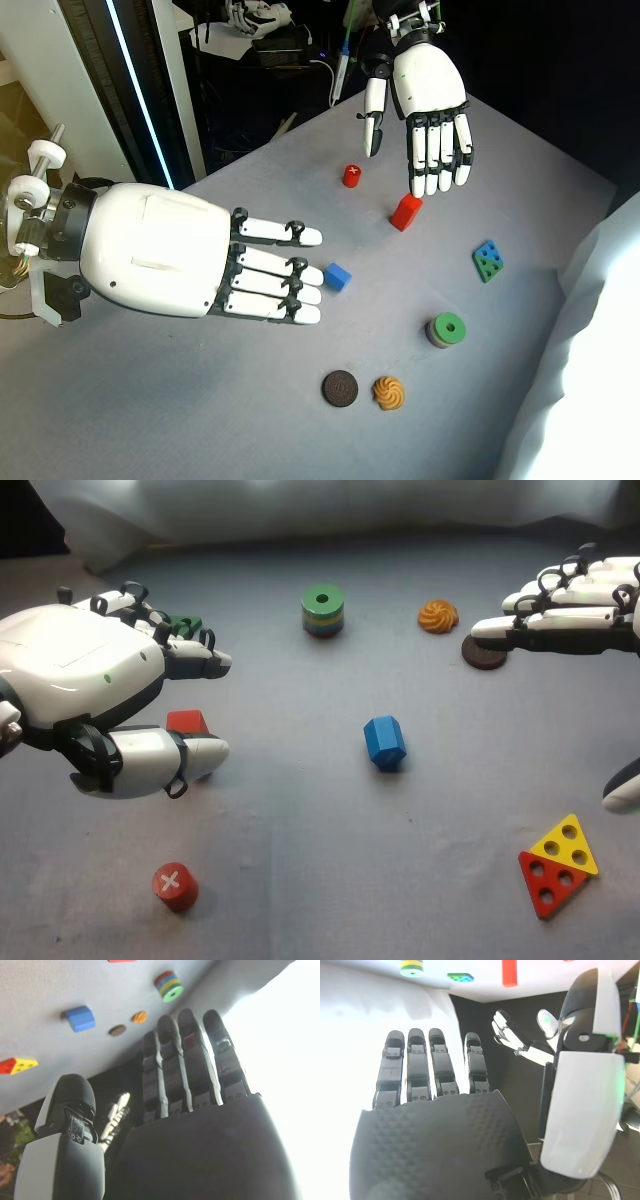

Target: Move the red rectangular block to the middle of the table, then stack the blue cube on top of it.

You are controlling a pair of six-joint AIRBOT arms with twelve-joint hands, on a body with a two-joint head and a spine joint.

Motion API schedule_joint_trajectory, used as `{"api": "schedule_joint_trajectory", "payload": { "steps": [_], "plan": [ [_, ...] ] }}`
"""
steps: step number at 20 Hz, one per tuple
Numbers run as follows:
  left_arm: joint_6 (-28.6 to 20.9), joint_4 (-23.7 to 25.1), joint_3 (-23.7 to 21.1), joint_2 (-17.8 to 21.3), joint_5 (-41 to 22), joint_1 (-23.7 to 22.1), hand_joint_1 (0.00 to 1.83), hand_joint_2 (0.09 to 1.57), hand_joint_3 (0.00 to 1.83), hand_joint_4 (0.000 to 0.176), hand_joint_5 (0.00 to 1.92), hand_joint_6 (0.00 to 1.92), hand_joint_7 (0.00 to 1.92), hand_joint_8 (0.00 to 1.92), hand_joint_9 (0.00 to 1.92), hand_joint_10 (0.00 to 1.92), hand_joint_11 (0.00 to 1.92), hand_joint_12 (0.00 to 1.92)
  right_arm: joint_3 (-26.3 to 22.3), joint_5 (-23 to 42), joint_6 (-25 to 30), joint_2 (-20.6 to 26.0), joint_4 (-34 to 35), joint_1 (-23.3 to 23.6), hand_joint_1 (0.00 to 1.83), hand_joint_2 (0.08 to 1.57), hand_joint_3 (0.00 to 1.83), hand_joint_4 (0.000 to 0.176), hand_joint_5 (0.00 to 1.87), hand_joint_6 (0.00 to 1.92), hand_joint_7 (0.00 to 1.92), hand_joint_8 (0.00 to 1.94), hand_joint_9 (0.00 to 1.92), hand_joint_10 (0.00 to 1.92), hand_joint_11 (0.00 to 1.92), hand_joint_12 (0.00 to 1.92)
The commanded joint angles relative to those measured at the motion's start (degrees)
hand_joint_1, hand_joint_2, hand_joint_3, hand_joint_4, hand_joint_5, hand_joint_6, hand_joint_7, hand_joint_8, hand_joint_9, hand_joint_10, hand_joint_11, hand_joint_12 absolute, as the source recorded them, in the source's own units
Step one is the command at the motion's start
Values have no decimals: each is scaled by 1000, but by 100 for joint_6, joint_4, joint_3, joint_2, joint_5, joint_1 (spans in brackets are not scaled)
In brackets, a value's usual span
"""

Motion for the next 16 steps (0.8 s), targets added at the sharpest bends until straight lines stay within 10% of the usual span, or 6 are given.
{"api": "schedule_joint_trajectory", "payload": {
  "steps": [1, 16],
  "plan": [
    [20, 112, 36, 57, -506, -71, 0, 1103, 150, 0, 212, 62, 208, 61, 157, 76, 17, 316, 18, 534, -3, 59, 173, 17, 0, 1266, 112, 0, 208, 84, 210, 62, 138, 104, 0, 337],
    [-201, 117, 209, -215, -700, -49, 133, 1121, 0, 0, 233, 2, 235, 3, 191, 4, 0, 426, 176, 562, -1047, 30, 1550, -160, 0, 1338, 0, 0, 307, 5, 303, 5, 243, 8, 0, 505]
  ]
}}
